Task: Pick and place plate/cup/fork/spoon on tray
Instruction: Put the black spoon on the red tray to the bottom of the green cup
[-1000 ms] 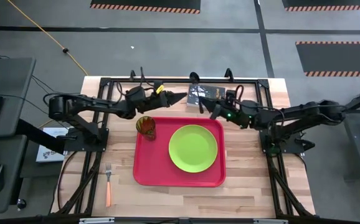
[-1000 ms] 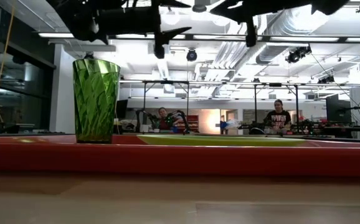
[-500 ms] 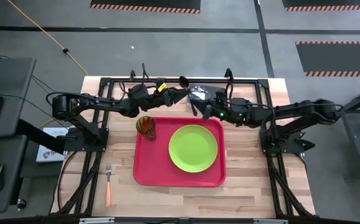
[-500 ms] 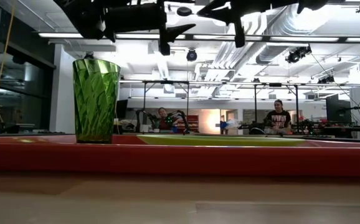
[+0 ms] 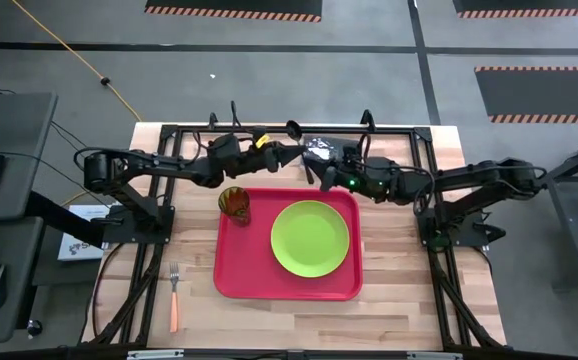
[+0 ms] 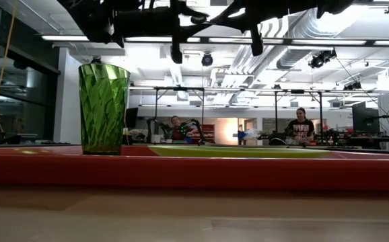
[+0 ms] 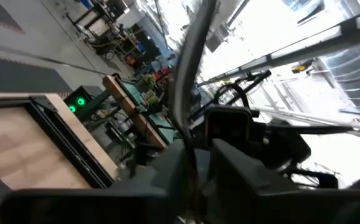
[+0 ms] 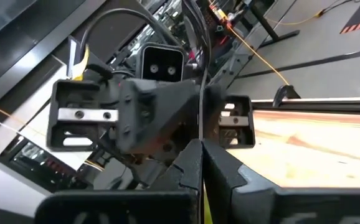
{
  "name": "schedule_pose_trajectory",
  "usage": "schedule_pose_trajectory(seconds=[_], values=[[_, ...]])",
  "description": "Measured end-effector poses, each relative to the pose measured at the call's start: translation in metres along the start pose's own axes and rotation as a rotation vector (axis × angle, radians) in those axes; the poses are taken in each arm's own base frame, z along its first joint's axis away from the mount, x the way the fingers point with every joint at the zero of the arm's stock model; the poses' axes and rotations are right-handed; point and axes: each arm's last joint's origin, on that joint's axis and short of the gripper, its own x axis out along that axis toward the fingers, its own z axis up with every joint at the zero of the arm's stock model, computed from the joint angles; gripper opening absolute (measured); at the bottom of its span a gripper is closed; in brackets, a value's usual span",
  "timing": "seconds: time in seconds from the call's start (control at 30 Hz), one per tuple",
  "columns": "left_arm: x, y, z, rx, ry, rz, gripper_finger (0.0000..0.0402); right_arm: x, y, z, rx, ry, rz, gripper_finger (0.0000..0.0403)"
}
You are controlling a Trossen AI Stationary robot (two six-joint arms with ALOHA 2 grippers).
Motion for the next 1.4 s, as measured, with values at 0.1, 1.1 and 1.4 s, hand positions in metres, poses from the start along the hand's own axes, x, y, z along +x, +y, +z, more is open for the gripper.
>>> schedule_pose_trajectory(seconds=[0.1,1.1,1.4], values=[[-0.001,0.004,0.004,0.007,-0.001,0.009,0.0011,0.0,-0.001,0.0,-0.008,0.003,-0.008,0.0],[-0.055,-0.165,-0.061,-0.072,0.854,0.248,0.0001,-0.118,-0.029,0.055,-0.291,0.201,-0.487,0.0172],[-0.116,-0.156,-0.159,-0.37,0.541,0.364,0.0001,-0.116,-0.035,0.048,-0.292,0.255,-0.538,0.0172]])
